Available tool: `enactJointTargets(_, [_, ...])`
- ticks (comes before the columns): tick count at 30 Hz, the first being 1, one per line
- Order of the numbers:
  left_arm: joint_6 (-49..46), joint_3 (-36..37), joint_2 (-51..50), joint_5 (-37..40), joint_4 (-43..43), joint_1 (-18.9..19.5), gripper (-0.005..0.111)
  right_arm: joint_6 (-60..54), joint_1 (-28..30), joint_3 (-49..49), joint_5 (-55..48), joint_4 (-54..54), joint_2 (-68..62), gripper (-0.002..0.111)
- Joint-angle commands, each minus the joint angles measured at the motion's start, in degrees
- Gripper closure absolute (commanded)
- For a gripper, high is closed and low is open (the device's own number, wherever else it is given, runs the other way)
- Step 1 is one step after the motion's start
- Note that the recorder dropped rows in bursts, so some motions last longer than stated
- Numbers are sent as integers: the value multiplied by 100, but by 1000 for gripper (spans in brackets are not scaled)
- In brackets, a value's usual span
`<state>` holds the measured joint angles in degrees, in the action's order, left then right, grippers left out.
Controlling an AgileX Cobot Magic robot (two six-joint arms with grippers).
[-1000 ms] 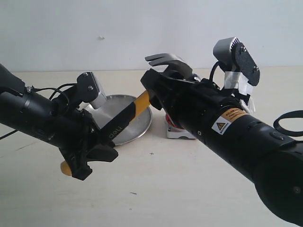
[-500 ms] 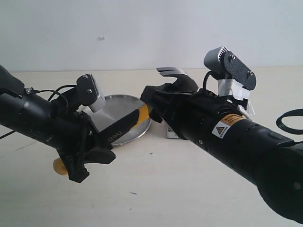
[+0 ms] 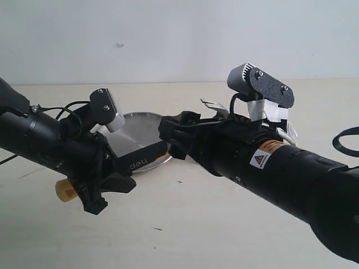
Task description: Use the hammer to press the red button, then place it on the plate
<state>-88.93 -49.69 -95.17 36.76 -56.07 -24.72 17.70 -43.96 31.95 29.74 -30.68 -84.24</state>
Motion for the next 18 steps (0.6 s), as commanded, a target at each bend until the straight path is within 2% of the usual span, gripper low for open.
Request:
enactJointTargets(1, [-16, -49, 60, 22, -301, 7, 107, -362, -3, 48, -238, -98, 260, 35])
enactJointTargets(7, [118, -158, 171, -2, -316, 7, 107, -1169, -3, 48, -774, -98, 1117, 36])
enactJointTargets(9, [248, -197, 282, -50, -305, 7, 107, -1706, -3, 48, -1182, -219, 1591, 42])
enactJointTargets(13, [500, -224, 525, -256, -305, 7, 107, -2484, -3, -106, -1600, -526, 2587, 64])
enactJointTargets(15, [673, -224, 613, -299, -291, 7, 107, -2682, -3, -362, -1616, -526, 3195, 79])
enactJointTargets(16, [875, -224, 657, -335, -291, 7, 107, -2829, -3, -718, -1595, -526, 3860, 95])
enactJointTargets(18, [1199, -224, 681, -432, -291, 7, 107, -2939, -3, -1116, -1562, -526, 4397, 108])
